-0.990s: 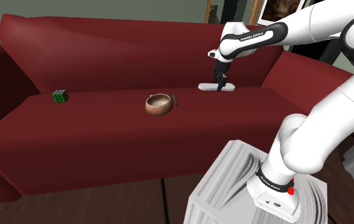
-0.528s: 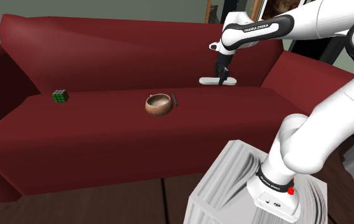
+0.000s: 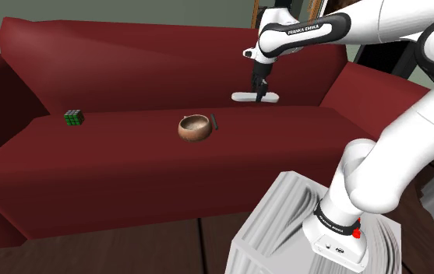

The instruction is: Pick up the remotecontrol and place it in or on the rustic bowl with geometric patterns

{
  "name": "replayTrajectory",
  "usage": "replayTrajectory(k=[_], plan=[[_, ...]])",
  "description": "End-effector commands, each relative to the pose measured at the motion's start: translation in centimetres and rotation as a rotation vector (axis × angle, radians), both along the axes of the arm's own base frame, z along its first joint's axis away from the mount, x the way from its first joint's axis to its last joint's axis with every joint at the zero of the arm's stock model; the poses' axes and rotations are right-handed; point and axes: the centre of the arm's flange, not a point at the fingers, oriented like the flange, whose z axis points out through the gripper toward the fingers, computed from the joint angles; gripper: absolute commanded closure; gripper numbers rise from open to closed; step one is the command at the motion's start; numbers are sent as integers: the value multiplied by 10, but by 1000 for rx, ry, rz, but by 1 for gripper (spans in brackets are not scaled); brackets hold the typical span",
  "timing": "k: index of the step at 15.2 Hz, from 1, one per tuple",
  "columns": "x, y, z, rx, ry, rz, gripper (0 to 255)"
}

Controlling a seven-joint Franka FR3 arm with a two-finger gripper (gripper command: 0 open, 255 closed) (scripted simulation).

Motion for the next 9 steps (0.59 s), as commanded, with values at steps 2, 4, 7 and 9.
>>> replayTrajectory(k=[2,4,7,9], plan=[[23,35,0,0,0,-1,255],[38,57,1,0,0,-1,255],[61,89,1,0,0,-1,255],[76,111,2,0,0,-1,255]])
